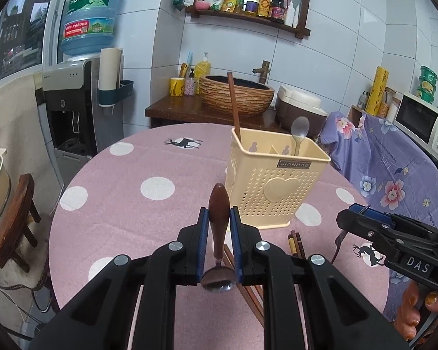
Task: Organize utensils
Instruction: 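Carry the wooden spoon over the caddy and release it while the right gripper drops the steel spoon in, then move the left gripper to a wooden chopstick while the right gripper approaches a black chopstick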
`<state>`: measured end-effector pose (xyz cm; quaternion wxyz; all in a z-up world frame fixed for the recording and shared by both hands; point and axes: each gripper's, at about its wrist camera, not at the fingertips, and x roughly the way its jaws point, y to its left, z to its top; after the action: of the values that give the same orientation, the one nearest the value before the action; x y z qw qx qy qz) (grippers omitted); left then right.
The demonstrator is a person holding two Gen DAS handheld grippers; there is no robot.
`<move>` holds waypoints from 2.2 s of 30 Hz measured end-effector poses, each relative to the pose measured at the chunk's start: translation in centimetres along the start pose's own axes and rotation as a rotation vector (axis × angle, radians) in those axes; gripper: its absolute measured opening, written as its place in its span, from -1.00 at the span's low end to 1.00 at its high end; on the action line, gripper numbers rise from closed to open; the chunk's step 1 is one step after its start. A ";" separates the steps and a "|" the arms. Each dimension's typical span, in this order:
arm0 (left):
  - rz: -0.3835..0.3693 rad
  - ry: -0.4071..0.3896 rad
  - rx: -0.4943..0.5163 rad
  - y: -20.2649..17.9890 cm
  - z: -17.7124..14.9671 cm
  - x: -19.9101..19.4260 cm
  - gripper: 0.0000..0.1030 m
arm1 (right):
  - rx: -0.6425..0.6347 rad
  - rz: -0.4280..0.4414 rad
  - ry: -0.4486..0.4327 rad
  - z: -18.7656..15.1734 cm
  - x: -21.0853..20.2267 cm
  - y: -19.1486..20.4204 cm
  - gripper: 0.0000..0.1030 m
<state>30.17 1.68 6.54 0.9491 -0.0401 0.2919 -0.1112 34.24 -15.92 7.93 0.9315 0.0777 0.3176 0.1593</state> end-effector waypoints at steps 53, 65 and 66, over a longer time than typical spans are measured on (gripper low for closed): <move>-0.057 -0.001 -0.023 -2.9 7.7 8.2 -0.63 | 0.042 -0.163 -0.144 8.6 6.7 -4.2 -0.04; 0.003 -0.035 -0.003 -1.9 4.3 4.1 0.59 | 0.043 -0.219 -0.179 6.0 2.7 -4.0 0.31; 0.005 -0.027 -0.001 -1.8 3.8 4.0 0.62 | 0.037 -0.226 -0.168 5.3 2.4 -3.9 0.34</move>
<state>35.19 -0.99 7.74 0.9532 -0.0415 0.2794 -0.1082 40.30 -19.01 9.76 0.9652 0.0717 0.2480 0.0403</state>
